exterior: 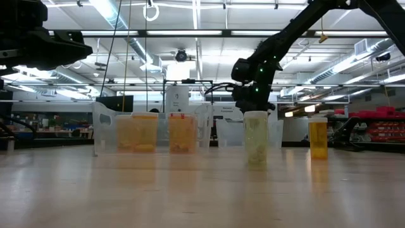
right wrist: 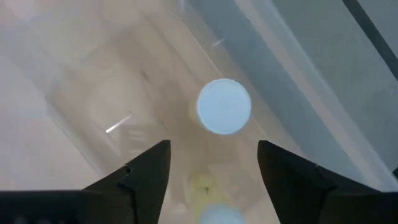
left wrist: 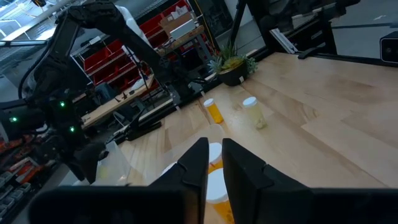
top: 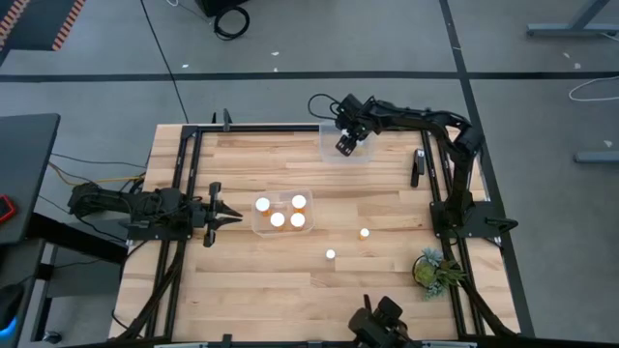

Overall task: Pick and place medicine bottles into bin by pill shape (circle, oval)
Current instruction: Put the small yellow pill bottle into the top transparent bin

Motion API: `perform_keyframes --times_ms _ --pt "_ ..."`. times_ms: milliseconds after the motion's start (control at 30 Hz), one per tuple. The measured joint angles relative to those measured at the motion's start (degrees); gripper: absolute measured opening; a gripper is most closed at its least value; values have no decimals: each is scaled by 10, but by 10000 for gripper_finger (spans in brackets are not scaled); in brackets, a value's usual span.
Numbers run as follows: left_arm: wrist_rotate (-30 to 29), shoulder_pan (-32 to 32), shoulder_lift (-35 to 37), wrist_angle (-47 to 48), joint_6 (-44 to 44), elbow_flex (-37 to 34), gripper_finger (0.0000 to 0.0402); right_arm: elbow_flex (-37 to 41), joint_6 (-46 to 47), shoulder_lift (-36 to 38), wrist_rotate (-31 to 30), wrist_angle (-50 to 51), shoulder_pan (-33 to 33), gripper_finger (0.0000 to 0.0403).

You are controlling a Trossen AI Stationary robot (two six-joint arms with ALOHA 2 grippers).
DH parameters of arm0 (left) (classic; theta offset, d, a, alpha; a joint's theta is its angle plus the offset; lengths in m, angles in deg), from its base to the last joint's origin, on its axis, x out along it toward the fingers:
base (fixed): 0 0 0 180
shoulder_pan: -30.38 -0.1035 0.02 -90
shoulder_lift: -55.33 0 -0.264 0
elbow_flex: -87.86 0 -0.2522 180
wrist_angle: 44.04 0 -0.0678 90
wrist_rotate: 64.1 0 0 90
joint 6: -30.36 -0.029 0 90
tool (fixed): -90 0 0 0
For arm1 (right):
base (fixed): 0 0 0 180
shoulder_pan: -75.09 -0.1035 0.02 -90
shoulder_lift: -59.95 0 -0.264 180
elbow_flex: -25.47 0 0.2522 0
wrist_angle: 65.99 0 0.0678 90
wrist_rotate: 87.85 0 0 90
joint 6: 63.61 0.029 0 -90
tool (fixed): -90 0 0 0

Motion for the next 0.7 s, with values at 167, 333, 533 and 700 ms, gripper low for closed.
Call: perform_keyframes --times_ms 167,333,533,700 --pt "0 0 0 0 0 0 61 0 6 29 2 9 -5 260" --pt "0 0 0 0 0 0 59 0 27 65 2 33 -26 262" --pt "0 0 0 0 0 0 51 0 36 93 2 55 -97 262" --pt "0 0 0 0 0 0 55 0 50 102 -10 57 -181 261"
